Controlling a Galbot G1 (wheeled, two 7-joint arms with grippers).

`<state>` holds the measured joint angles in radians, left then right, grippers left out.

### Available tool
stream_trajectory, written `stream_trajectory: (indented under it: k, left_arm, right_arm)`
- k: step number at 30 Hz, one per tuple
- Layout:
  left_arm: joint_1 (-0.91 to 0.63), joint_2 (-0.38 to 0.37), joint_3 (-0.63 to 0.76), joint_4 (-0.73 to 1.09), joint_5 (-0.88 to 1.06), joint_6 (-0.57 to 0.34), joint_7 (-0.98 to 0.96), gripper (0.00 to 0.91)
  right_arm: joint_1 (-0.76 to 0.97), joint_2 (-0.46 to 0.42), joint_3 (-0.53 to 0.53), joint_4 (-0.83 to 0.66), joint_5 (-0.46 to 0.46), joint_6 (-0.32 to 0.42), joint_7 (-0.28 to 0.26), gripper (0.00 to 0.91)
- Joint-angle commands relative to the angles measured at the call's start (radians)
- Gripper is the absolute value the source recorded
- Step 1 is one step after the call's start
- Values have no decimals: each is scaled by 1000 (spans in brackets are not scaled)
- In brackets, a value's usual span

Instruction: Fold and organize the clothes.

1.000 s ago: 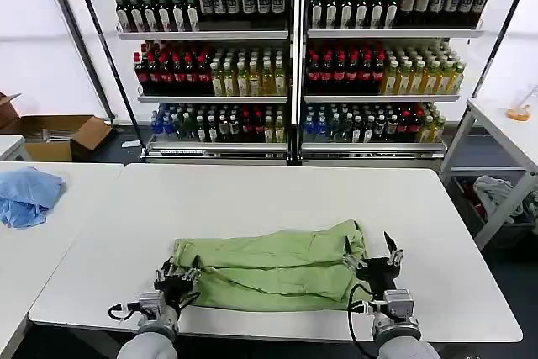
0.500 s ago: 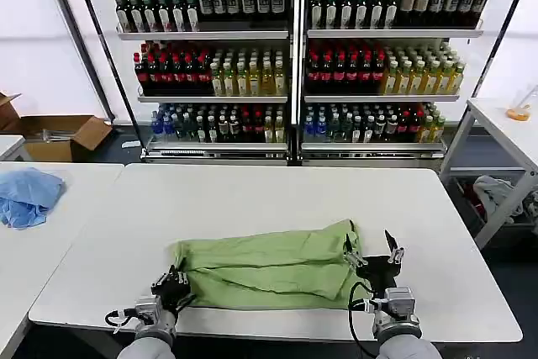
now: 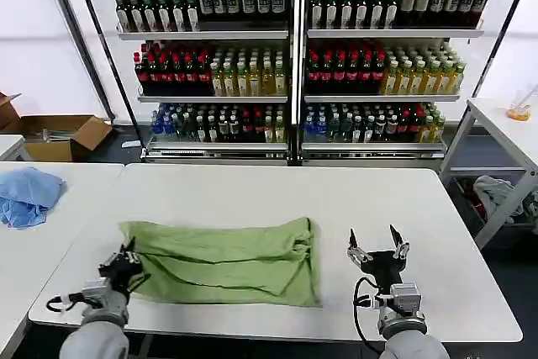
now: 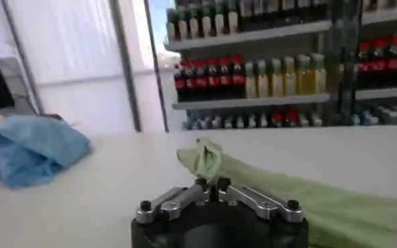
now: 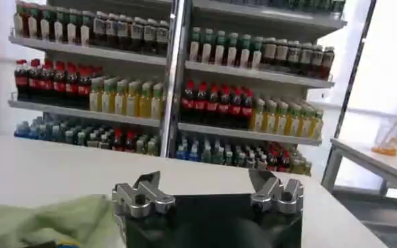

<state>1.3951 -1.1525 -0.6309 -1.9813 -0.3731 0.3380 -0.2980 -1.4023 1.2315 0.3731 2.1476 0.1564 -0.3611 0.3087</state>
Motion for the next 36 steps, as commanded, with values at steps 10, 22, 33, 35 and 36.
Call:
stream_trajectory:
  k: [10,22,33,35,36]
  left_arm:
    - [-19,-124,242,-242,-524,16,76,20]
    - [-130,-230,464,-59,-462,2,59,30]
    - [-234,-294,510,125,-345,-4,98,705]
    - [-248,-302,517,141,-317,-9,112,907]
    - [-252,-303,518,145,-301,-9,119,907]
  right_arm:
    - [11,-12,-9,-11,3,4,-3,907]
    - [19,-6,-16,-24,8,10,-4,907]
    - [19,-2,-14,-30,13,14,-4,907]
    - [20,-4,-12,-29,16,15,-3,907]
    - [20,-5,-12,-29,17,15,-3,907]
